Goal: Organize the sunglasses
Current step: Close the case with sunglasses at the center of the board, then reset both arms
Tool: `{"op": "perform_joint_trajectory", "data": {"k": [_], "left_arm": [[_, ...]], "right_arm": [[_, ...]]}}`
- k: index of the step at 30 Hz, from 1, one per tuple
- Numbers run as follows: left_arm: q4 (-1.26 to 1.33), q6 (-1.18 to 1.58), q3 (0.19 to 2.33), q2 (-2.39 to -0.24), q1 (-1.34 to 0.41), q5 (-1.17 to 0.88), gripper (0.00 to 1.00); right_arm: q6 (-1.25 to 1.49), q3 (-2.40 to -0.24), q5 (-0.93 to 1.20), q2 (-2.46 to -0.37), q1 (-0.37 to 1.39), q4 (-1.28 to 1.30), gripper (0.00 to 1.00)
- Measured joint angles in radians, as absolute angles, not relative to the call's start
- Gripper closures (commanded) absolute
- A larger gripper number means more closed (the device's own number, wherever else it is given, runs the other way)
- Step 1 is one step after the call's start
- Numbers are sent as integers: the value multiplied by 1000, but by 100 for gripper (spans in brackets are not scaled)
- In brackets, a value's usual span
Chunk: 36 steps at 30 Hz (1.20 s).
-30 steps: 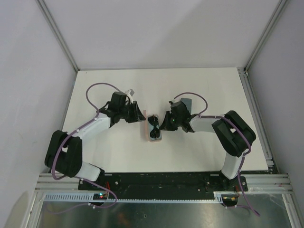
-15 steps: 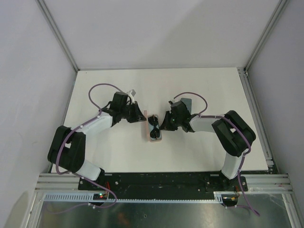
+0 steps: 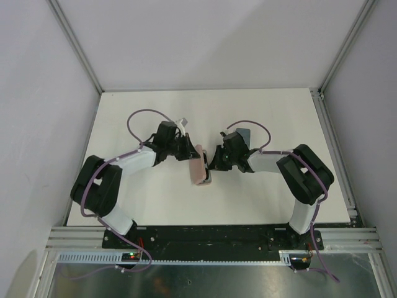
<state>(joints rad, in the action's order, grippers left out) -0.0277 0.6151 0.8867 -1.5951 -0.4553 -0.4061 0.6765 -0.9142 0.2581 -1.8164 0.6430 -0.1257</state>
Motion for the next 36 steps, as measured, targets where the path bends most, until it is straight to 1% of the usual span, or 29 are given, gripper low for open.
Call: {"op": "perform_joint_trajectory", "data": {"k": [5, 10, 13, 19, 27, 33, 36], "left_arm": [[-22, 621, 878, -1678, -495, -394, 95], [1, 635, 876, -1690, -501, -412, 95], [13, 636, 876, -1689, -502, -417, 95], [-14, 636, 874, -1689, -502, -399, 95], [-27, 635, 869, -1669, -503, -397, 93], [-57, 620, 839, -1552, -503, -393, 89], [-68, 608, 801, -1448, -504, -372, 86]], "right_arm": [[674, -915, 261, -1815, 641, -123, 93], [669, -915, 237, -1768, 635, -62, 81], [661, -915, 208, -1700, 630, -6, 78], [657, -917, 176, -1531, 620, 39, 77], [649, -918, 156, -1503, 619, 117, 76], [622, -905, 114, -1422, 619, 175, 76], [604, -879, 82, -1343, 619, 206, 75]]}}
